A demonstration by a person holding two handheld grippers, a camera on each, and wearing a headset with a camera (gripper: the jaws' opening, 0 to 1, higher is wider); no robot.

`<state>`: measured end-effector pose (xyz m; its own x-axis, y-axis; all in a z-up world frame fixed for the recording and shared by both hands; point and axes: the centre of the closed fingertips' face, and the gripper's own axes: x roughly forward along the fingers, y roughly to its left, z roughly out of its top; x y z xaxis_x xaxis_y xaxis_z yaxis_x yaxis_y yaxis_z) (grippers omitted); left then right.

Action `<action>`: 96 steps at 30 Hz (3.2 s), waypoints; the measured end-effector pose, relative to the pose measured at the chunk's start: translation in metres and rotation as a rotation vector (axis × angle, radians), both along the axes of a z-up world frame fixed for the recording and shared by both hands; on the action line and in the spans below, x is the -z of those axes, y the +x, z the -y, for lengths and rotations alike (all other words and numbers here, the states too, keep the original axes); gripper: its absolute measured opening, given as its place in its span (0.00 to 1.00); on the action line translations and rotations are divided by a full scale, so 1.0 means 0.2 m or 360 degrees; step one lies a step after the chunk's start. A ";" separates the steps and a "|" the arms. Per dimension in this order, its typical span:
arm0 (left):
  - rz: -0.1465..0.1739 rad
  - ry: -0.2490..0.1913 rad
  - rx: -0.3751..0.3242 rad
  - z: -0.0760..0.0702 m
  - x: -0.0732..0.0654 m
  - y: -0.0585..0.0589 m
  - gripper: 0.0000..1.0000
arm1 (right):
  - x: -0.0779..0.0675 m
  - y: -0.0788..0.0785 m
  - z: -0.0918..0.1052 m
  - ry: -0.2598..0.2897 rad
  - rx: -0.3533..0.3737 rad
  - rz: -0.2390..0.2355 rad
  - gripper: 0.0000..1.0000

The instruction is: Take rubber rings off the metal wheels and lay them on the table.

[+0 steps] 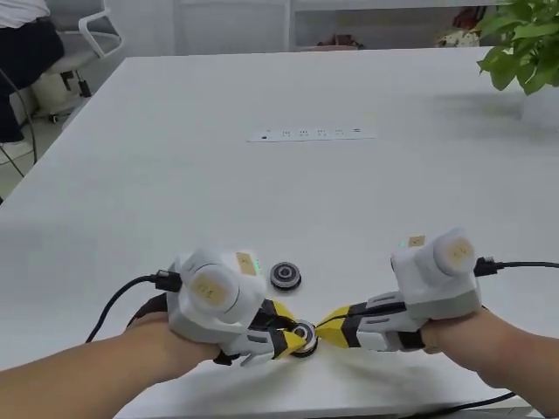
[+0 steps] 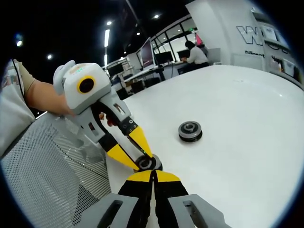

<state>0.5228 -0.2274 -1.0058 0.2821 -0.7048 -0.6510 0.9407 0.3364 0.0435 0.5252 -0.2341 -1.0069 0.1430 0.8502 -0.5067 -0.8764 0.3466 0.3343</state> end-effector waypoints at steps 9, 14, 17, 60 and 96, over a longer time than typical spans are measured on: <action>-0.0002 0.0007 -0.0012 0.00 0.00 0.00 0.13 | -0.01 -0.01 -0.01 0.0001 -0.0021 0.0009 0.00; 0.0000 0.0008 -0.0016 0.00 0.00 0.00 0.12 | -0.02 -0.02 -0.02 0.0007 -0.0035 0.0014 0.00; -0.0002 0.0006 -0.0016 0.00 0.00 0.00 0.12 | -0.02 -0.02 -0.03 0.0014 -0.0039 0.0011 0.00; -0.0045 -0.0069 -0.0027 -0.06 -0.13 -0.02 0.25 | -0.12 0.00 -0.04 0.0101 -0.0043 0.0038 0.00; -0.0039 -0.0146 -0.0347 -0.53 -0.30 0.00 0.56 | -0.19 0.11 -0.35 0.0105 -0.0164 0.0096 0.00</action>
